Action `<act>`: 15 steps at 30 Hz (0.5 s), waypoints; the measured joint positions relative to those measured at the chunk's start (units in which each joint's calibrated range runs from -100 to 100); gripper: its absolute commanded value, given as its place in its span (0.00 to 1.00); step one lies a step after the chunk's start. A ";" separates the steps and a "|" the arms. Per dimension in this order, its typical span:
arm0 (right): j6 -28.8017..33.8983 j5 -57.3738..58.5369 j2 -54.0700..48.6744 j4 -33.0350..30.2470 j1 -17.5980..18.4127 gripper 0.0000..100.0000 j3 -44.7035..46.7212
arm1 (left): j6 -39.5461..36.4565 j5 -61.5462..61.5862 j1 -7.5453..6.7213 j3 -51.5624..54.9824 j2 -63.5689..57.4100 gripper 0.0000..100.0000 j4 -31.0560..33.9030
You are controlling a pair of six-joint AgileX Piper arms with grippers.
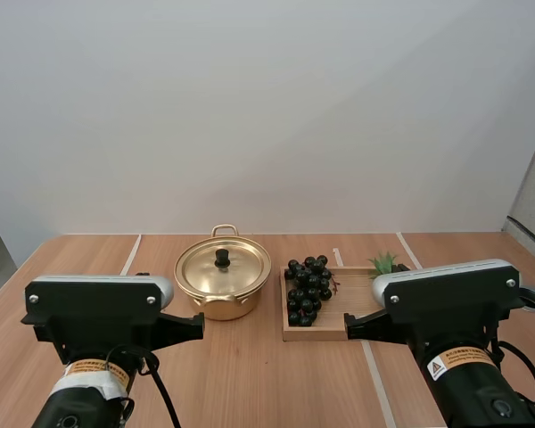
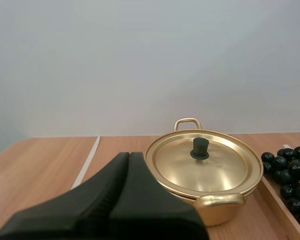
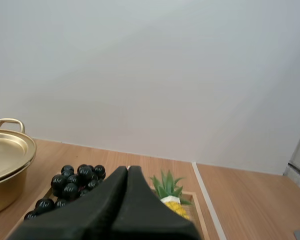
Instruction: Open the pot, put the grape inside, and close it
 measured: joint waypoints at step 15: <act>-3.18 -26.74 -0.11 -1.79 0.00 0.00 -11.42 | 2.69 -16.01 0.00 -14.99 -0.05 0.00 12.10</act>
